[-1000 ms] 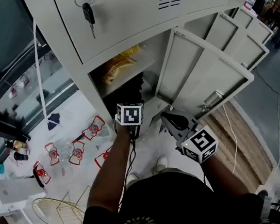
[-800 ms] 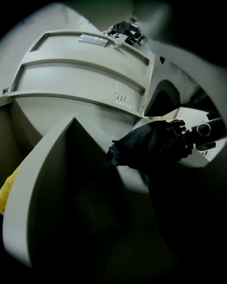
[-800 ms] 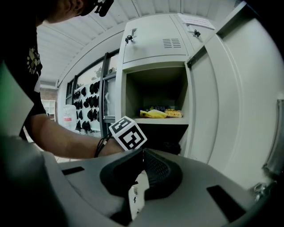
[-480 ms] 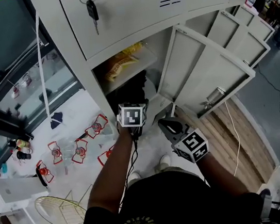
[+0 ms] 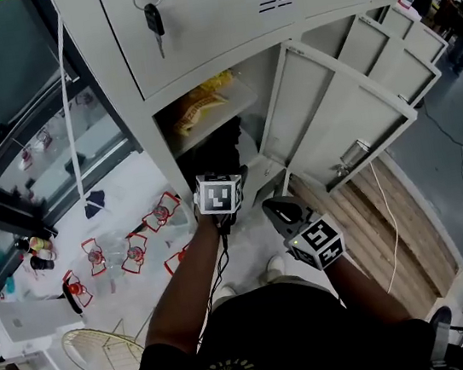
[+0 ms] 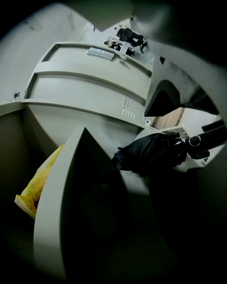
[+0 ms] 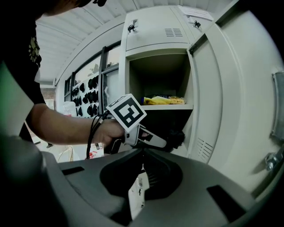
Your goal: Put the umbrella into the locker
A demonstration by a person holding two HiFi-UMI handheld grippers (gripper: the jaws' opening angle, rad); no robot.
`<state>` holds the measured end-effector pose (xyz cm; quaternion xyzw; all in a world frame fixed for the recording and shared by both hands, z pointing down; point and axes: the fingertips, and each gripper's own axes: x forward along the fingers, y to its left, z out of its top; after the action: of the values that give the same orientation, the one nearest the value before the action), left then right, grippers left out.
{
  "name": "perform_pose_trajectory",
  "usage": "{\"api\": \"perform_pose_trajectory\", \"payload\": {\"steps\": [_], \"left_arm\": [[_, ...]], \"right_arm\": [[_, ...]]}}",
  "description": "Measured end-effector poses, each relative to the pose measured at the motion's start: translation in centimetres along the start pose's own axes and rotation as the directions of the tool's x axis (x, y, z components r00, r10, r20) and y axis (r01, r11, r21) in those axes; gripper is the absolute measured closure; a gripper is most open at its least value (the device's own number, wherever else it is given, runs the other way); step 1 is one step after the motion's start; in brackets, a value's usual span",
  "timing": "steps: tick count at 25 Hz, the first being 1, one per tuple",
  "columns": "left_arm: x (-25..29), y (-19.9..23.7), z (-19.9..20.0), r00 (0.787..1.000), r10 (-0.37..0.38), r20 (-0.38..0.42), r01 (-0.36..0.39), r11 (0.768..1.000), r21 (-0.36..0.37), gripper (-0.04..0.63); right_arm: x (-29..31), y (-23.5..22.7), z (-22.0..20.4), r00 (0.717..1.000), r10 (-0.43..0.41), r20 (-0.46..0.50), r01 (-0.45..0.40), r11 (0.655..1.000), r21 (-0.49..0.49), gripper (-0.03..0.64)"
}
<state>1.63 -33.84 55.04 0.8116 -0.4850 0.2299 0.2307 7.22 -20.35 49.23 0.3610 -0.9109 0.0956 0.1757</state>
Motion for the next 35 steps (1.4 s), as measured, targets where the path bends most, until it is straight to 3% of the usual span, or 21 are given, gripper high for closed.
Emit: {"api": "perform_pose_trajectory", "payload": {"steps": [18, 31, 35], "left_arm": [[-2.6, -1.6, -0.8, 1.0, -0.016, 0.025, 0.013, 0.996, 0.086, 0.229], [-2.7, -2.0, -6.2, 0.999, -0.006, -0.051, 0.01, 0.997, 0.081, 0.229], [-2.6, -1.6, -9.3, 0.994, 0.011, -0.111, -0.003, 0.997, 0.072, 0.229]], "right_arm": [[-0.2, 0.8, -0.4, 1.0, -0.009, 0.008, 0.009, 1.0, 0.025, 0.586], [-0.3, 1.2, -0.5, 1.0, -0.008, 0.011, 0.007, 1.0, 0.028, 0.586], [-0.6, 0.9, -0.5, 1.0, -0.013, 0.012, 0.012, 0.999, 0.034, 0.586]]}}
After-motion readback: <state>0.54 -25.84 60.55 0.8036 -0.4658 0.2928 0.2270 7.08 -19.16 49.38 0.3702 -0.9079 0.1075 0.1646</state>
